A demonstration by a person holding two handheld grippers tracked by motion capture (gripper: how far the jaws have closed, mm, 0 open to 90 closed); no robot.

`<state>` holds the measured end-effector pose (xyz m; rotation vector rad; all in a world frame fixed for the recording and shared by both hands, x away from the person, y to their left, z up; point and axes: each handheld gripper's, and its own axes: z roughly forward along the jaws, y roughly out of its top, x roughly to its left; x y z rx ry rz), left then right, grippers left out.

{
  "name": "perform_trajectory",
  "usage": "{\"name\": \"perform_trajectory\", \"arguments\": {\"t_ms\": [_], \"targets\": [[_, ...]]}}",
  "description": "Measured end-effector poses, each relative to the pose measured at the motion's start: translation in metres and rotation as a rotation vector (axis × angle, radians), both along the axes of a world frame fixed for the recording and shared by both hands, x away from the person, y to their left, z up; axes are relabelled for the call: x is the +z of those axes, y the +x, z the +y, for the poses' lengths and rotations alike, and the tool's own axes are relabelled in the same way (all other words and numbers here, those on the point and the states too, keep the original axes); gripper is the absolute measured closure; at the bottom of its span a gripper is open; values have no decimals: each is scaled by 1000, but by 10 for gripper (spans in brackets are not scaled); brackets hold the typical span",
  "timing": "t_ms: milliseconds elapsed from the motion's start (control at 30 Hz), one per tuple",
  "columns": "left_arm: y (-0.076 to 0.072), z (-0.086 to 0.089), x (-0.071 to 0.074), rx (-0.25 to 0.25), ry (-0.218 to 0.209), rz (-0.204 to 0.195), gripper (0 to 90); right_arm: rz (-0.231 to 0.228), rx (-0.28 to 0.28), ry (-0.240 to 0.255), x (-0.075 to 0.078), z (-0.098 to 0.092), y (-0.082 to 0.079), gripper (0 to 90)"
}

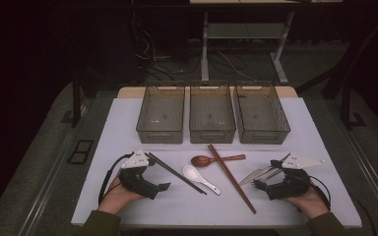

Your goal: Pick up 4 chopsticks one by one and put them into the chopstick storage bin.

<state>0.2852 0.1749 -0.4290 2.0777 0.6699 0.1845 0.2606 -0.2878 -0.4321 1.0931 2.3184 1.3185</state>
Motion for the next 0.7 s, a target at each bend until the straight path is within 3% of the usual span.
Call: {"name": "perform_trajectory", "arguments": {"t_ms": [367, 700], "targets": [[4, 0, 0, -1, 18, 16, 50, 5, -7, 9, 0, -2, 1, 5], [9, 3, 4, 6, 30, 7, 255, 6, -2, 12, 0, -1, 0, 5]]}}
